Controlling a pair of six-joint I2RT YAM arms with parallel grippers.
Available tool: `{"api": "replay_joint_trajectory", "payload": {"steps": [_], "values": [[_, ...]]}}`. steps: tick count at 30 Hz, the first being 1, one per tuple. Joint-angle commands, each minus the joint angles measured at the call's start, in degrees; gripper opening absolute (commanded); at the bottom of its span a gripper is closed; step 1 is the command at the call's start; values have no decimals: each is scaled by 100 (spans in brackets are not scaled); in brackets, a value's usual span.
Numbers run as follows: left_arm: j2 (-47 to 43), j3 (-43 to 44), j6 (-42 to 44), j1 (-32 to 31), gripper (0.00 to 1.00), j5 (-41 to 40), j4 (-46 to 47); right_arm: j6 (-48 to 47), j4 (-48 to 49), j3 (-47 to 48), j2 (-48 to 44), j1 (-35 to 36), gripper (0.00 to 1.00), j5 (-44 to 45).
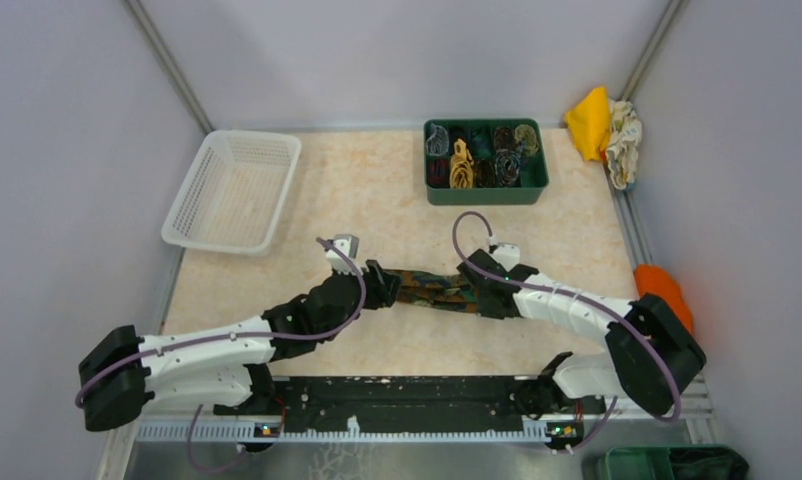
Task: Roll the ties
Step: Flatten out the tie at the center of the board.
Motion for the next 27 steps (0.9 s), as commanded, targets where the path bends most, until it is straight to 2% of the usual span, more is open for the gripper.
{"api": "replay_joint_trajectory", "payload": {"steps": [1,6,11,13,16,18,19,20,22,23,24,27], "values": [[612,804,353,128,65,-534,51,-331,-938,519,345,-377,0,884],[1469,1538,290,388,64,-155,-89,-1289,-581,737,664,-1735,0,914],[1799,1604,268,645,64,221,181,-1989,193,688,816,-2893,0,310],[1870,1568,229,810,64,419,264,-2217,406,772,946,-3213,0,129],[1938,1524,148,1080,64,728,300,-2252,656,855,726,-3292,0,-101],[1888,1489,96,1197,63,848,227,-2268,898,810,247,-3284,7,-528],[1829,1448,92,1219,63,843,202,-2268,1004,781,-2,-3286,17,-708],[1751,1384,67,1225,63,822,182,-2262,1088,735,-253,-3291,33,-896],[1557,1247,38,1234,63,771,195,-2271,1329,611,-714,-3282,56,-1287],[1474,1193,19,1241,63,762,196,-2258,1432,559,-896,-3287,65,-1471],[1402,1150,6,1243,63,759,184,-2252,1543,519,-990,-3284,69,-1645],[1259,1123,-35,1252,63,766,66,-2279,1669,544,-865,-3285,70,-1980]]}}
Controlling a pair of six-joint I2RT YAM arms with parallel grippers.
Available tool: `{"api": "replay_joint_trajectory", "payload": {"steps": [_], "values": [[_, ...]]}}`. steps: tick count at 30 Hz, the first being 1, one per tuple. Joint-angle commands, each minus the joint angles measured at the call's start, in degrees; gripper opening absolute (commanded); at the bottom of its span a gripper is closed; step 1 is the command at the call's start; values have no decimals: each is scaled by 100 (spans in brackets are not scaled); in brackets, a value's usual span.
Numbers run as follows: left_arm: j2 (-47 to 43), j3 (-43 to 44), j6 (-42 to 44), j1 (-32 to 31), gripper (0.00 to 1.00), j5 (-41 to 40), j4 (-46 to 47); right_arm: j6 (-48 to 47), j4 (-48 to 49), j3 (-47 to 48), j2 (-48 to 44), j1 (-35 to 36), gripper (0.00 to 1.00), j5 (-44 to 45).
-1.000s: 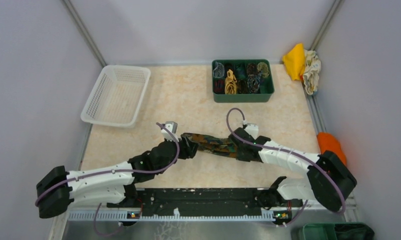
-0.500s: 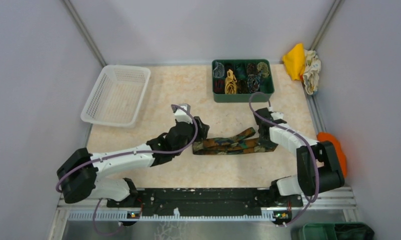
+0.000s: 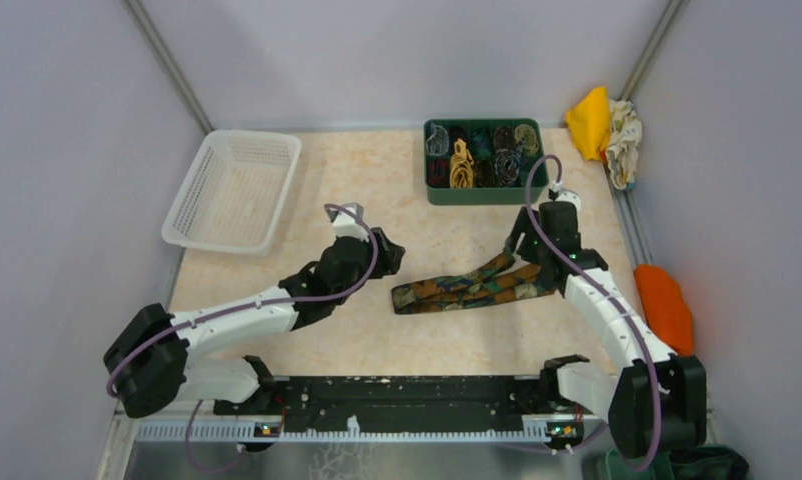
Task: Roll the ties
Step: Flatten out the tie at the center of the board.
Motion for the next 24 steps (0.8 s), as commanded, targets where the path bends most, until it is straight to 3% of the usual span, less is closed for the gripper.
{"api": "replay_joint_trajectory", "payload": {"steps": [1,13,16,21,24], "values": [[-288,-49,-99,17,63,100,-31,-106,569,5,205,5,70,-752],[-699,-116,-92,144,64,-87,-416,-165,1457,-215,1463,1,59,-1198],[-767,-161,-98,175,64,-92,-446,-190,1573,-247,1597,5,44,-1141],[-852,-230,-129,223,64,-97,-541,-297,1644,-191,1690,0,9,-1012],[-989,-228,-130,244,63,-141,-676,-329,1685,-194,1479,6,0,-1029]]}}
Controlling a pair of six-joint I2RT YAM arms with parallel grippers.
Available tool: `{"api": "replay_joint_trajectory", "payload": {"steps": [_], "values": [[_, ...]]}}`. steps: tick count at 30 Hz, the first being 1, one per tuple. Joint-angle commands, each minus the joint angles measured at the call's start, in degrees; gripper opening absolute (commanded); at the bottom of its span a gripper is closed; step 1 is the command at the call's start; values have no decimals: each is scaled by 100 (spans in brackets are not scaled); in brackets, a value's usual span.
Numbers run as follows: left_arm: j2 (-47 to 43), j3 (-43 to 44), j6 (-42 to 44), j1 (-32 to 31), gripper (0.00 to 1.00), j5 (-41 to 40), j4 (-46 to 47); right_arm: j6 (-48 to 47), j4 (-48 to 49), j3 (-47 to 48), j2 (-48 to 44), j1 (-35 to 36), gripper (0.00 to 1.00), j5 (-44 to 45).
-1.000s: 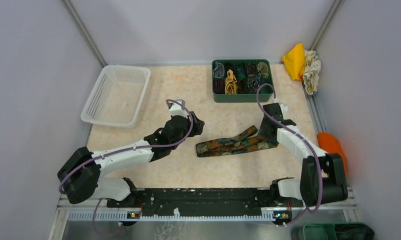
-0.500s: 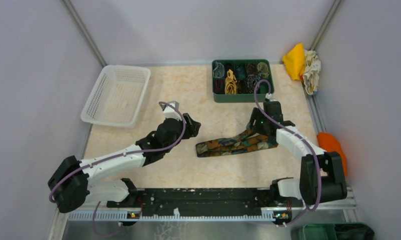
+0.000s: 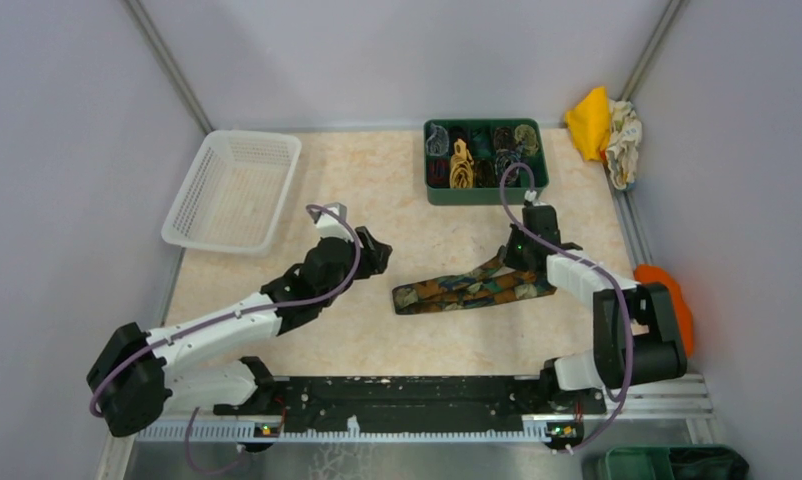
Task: Roll the ties
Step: Flatten out the tie at the center of the board.
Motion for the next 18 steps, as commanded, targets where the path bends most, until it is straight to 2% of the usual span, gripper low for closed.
{"api": "replay_joint_trajectory", "payload": {"steps": [1,3,5,7,10,13,18], "values": [[-323,-35,-63,58,63,-133,-264,-121,348,72,-353,8,0,-6],[-591,70,-140,69,61,-233,-589,-103,265,92,-749,112,0,-47],[-1058,217,-147,69,54,-375,-955,-70,78,200,-1213,378,0,1],[-1561,394,-242,74,49,-637,-1454,19,-152,425,-1649,850,0,78],[-2275,725,-414,77,47,-1196,-2234,244,-263,781,-1883,1574,0,38],[-2829,1121,-289,78,47,-1510,-2881,381,-120,1129,-1585,2436,0,7],[-3657,1534,-208,70,47,-1712,-3499,495,656,1652,-348,3851,0,184]]}}
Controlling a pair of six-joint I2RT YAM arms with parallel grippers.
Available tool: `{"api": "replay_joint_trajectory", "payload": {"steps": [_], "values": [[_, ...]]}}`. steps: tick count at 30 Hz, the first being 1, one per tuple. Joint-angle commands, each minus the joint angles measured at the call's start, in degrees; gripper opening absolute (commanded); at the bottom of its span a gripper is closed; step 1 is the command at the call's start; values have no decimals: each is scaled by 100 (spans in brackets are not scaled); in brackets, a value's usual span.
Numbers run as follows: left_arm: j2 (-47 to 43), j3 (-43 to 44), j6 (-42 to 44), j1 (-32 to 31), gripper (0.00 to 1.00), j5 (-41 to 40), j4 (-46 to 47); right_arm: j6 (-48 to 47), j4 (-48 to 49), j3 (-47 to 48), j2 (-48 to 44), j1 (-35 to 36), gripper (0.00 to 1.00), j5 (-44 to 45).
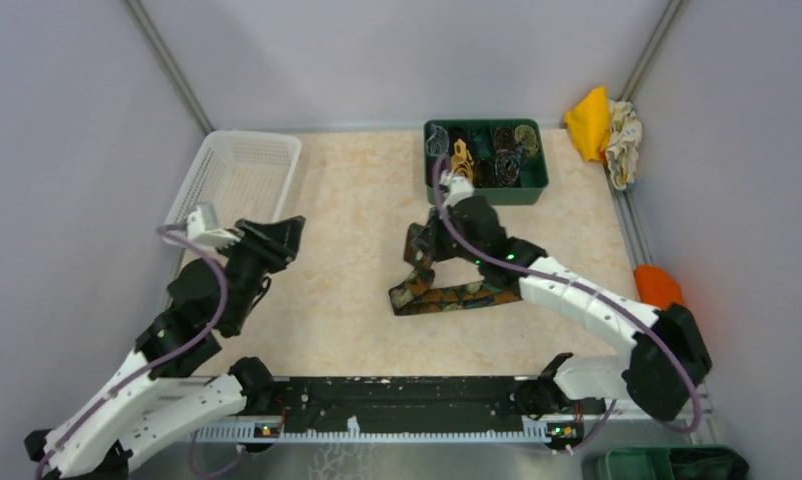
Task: Roll the ties
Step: Flatten out the tie at the center of the board.
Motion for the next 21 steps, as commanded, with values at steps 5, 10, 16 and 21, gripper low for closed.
{"api": "replay_joint_trajectory", "payload": {"steps": [5,10,16,21], "values": [[-1191,533,-18,31,47,-804,-1448,167,1080,1507,2401,1932,0,62],[-1464,772,14,32,47,-1078,-1870,167,1058,2592,3683,2451,0,-179],[-1616,735,7,30,48,-1242,-1988,172,863,3428,4602,2886,9,-616],[-1641,651,81,30,49,-1445,-1983,38,500,3298,4515,2952,53,-216]]}}
